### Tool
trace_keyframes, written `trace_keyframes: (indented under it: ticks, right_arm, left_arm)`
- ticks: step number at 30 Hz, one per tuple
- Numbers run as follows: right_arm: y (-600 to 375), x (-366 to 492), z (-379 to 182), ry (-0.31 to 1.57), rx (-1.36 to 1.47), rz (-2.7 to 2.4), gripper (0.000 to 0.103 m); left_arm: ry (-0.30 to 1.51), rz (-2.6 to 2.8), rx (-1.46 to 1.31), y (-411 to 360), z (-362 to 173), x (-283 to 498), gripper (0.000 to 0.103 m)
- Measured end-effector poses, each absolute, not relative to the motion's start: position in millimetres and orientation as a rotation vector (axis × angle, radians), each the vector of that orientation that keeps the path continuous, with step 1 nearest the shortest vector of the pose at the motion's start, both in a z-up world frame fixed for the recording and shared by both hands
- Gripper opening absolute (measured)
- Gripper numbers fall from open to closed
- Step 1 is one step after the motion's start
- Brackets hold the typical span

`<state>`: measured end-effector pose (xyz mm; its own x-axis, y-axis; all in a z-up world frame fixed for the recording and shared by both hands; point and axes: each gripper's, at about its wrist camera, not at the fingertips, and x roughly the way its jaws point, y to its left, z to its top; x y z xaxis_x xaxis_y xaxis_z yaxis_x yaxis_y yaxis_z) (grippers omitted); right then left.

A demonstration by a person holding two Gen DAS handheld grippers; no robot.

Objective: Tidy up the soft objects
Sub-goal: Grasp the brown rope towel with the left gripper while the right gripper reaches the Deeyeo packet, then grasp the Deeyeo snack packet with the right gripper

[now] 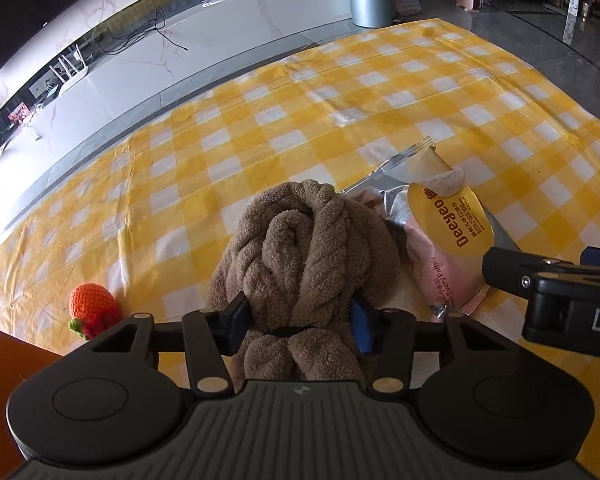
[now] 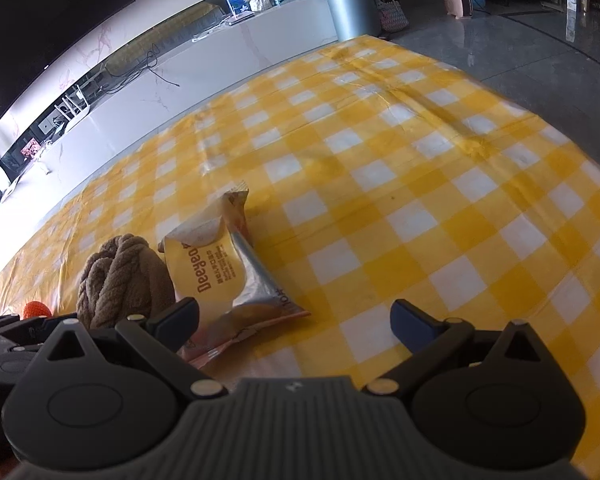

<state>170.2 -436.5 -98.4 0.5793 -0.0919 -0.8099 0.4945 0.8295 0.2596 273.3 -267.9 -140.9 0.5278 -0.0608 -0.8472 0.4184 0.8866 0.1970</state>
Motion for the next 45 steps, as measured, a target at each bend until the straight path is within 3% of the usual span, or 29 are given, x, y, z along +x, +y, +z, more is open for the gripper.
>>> trace_keyframes:
  ticks: [7,19,27,34,38,43,45]
  right_arm:
    - [-436,172,-96,0.861,0.491,-0.377,0.100]
    - [-438,175,-97,0.820,0.486,-0.383,0.100]
    - [-401,193,-103,0.854,0.253,-0.311,0.100]
    - [-397,201,-120,0.891,0.251,-0.309,0.100]
    - [-393,200,-125,0.894,0.230,-0.283,0.083]
    - [-397,197,-122,0.891,0.245,-0.290,0.076]
    - [-399,195,-118,0.881,0.258,-0.295,0.061]
  left_arm:
    - [0.976,-0.252,0.286,-251,-131,264,0.058]
    - [0.799,-0.299,0.280,-235,-86,222,0.058]
    - [0.785,-0.322,0.278,-227,-84,212,0.058]
    - [0.776,-0.337,0.262,-219,-73,204,0.058]
    - [0.778,-0.341,0.255,-214,-62,197,0.058]
    - [0.769,-0.361,0.249,-208,-52,188,0.058]
    - [0.760,-0.360,0.244,-204,-48,187,0.058]
